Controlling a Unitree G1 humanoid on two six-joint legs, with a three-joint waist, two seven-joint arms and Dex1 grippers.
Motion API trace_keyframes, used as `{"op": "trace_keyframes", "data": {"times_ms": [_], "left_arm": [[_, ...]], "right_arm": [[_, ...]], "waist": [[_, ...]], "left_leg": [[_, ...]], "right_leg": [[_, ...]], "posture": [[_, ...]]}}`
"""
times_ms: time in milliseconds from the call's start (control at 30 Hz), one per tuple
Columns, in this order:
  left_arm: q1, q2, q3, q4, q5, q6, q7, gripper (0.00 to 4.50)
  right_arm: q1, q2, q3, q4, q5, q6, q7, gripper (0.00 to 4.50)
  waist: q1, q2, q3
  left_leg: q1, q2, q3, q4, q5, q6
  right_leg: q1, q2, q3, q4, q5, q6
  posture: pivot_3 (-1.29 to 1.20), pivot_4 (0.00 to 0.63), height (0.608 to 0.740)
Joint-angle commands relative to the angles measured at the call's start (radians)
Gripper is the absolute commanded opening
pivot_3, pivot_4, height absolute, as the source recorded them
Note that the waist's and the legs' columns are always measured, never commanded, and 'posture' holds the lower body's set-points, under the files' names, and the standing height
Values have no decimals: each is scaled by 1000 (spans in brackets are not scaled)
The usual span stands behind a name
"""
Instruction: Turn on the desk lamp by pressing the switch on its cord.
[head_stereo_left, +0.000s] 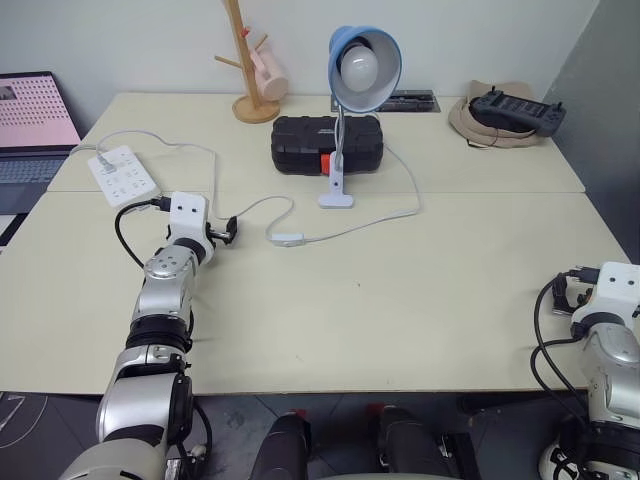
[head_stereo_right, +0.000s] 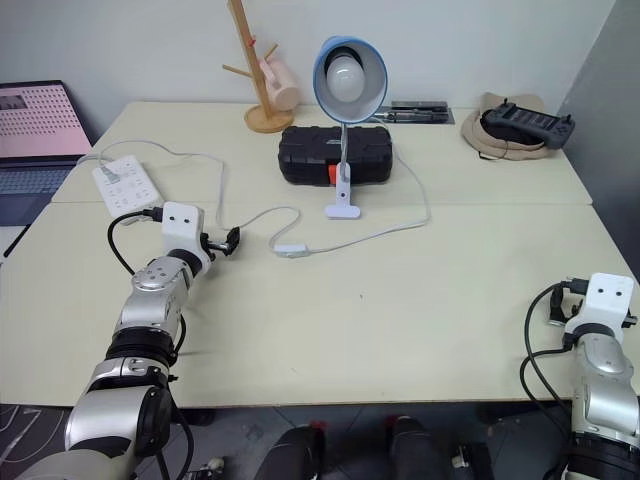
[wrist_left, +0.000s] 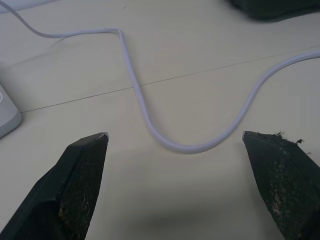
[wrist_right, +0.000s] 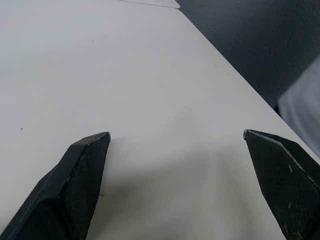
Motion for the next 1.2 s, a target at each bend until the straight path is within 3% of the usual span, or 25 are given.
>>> {"op": "trace_keyframes", "data": {"times_ms": [33,867,1067,1200], "left_arm": [[-4,15,4,-28,-2,-6,-12,4500],[-40,64,1,-33,-17,-46,-139,4500],[-112,108,-27,11,-21,-51,-309,4500],[-205,163,-109,92,8,-73,-551,4500]], "right_arm": [[-4,-5,-6,-48,-11,0,-7,4476],[6,-21,10,-69,-22,12,21,4476],[-24,-73,66,-66,-17,17,121,4476],[-63,-126,135,-112,33,41,270,4476]], "waist": [[0,0,0],[0,0,0],[-1,0,0],[-3,0,0]], "left_leg": [[0,0,0,0,0,0],[0,0,0,0,0,0],[0,0,1,0,0,0],[0,0,1,1,0,0]], "right_leg": [[0,0,0,0,0,0],[0,0,0,0,0,0],[0,1,0,0,0,0],[0,3,0,0,0,0]], "posture": [[0,150,740],[0,150,740],[0,150,740],[0,150,740]]}}
